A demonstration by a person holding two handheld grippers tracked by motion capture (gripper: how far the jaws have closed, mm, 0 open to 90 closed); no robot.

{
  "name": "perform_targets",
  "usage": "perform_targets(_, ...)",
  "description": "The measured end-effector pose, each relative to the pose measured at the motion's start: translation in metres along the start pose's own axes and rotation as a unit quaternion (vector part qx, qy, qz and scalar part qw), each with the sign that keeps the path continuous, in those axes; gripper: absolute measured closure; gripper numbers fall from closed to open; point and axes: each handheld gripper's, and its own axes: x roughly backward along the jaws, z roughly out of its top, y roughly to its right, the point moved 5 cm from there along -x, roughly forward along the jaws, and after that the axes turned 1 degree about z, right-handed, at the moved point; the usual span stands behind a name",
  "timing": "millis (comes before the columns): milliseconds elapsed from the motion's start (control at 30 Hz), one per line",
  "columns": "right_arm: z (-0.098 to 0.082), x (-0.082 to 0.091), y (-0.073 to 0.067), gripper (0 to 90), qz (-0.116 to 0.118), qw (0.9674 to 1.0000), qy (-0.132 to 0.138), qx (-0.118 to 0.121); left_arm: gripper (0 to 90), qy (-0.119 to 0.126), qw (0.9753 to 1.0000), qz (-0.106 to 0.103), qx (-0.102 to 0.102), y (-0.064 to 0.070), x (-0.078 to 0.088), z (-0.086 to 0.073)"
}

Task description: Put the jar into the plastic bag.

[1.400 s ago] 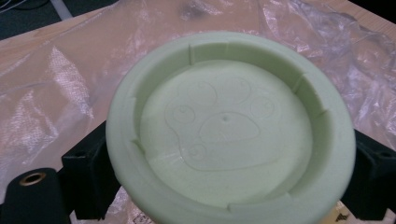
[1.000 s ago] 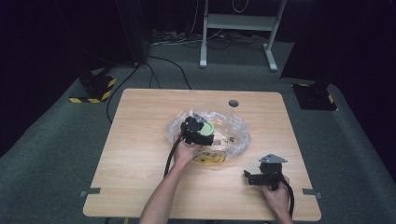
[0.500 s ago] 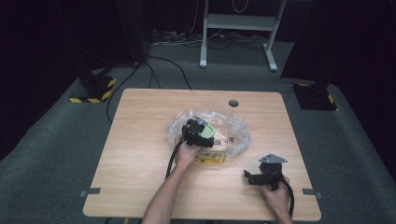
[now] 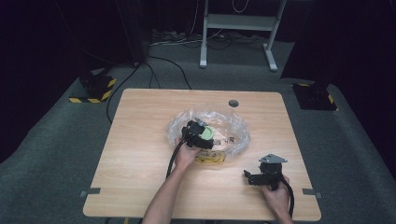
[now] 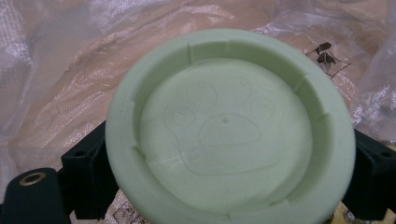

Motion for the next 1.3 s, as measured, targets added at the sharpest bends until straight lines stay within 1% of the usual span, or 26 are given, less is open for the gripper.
perform_targets(67,0.0,0.0,0.0,1.8,0.0,1.0,0.0,0.001,11.0,-0.003,1.0,0.002,-0.005,-0.001,0.0,-0.001)
perform_targets(133,0.0,0.0,0.0,1.8,0.0,1.0,0.0,0.0,10.7,0.005,1.0,0.004,-0.002,0.001,0.0,-0.001)
perform_targets(167,0.0,0.0,0.0,1.8,0.0,1.0,0.0,0.0,10.4,0.007,1.0,0.005,-0.005,0.001,0.001,0.0)
perform_targets(233,0.0,0.0,0.0,1.8,0.0,1.0,0.0,0.0,8.6,0.011,0.9999,0.001,-0.001,0.001,0.003,0.002)
perform_targets(300,0.0,0.0,0.0,1.8,0.0,1.0,0.0,0.0,6.9,0.019,0.9998,-0.004,0.007,0.001,0.006,0.005)
perform_targets(400,0.0,0.0,0.0,1.8,0.0,1.0,0.0,0.0,5.5,0.024,0.9996,-0.009,0.008,-0.001,0.013,0.007)
perform_targets(467,0.0,0.0,0.0,1.8,0.0,1.0,0.0,0.0,5.2,0.037,0.9991,-0.014,0.019,-0.002,0.017,0.01)
perform_targets(500,0.0,0.0,0.0,1.8,0.0,1.0,0.0,0.0,5.2,0.035,0.9992,-0.015,0.014,-0.003,0.02,0.01)
perform_targets(567,0.0,0.0,0.0,1.8,0.0,1.0,0.0,0.0,5.1,0.04,0.9989,-0.019,0.014,-0.004,0.024,0.01)
perform_targets(667,0.0,0.0,0.0,1.8,0.0,1.0,0.0,0.0,5.2,0.051,0.9982,-0.023,0.022,-0.005,0.03,0.011)
perform_targets(700,0.0,0.0,0.0,1.8,0.0,1.0,0.0,0.0,5.3,0.051,0.9982,-0.023,0.021,-0.006,0.033,0.011)
perform_targets(733,0.0,0.0,0.0,1.8,0.0,1.0,0.0,0.0,5.5,0.058,0.9977,-0.024,0.026,-0.006,0.035,0.012)
perform_targets(767,0.0,0.0,0.0,1.8,0.0,1.0,0.0,0.0,5.6,0.056,0.9979,-0.024,0.021,-0.008,0.037,0.012)
perform_targets(833,0.0,0.0,0.0,1.8,0.0,1.0,0.0,0.0,5.7,0.065,0.9972,-0.026,0.026,-0.008,0.041,0.014)
perform_targets(867,0.0,0.0,0.0,1.8,0.0,1.0,0.0,0.0,5.7,0.065,0.9972,-0.026,0.026,-0.008,0.041,0.014)
perform_targets(900,0.0,0.0,0.0,1.8,0.0,1.0,0.0,0.0,5.9,0.07,0.9968,-0.028,0.026,-0.009,0.046,0.014)
perform_targets(1033,0.0,0.0,0.0,1.8,0.0,1.0,0.0,0.0,6.0,0.08,0.9959,-0.032,0.029,-0.01,0.054,0.016)
perform_targets(1067,0.0,0.0,0.0,1.8,0.0,1.0,0.0,0.0,6.0,0.08,0.9959,-0.032,0.027,-0.01,0.057,0.015)
perform_targets(1133,0.0,0.0,0.0,1.8,0.0,1.0,0.0,0.0,6.0,0.085,0.9953,-0.034,0.031,-0.011,0.059,0.015)
perform_targets(1233,0.0,0.0,0.0,1.8,0.0,1.0,0.0,0.0,6.0,0.086,0.9952,-0.035,0.03,-0.012,0.064,0.015)
perform_targets(1300,0.0,0.0,0.0,1.8,0.0,1.0,0.0,0.0,6.0,0.091,0.9946,-0.037,0.033,-0.012,0.068,0.016)
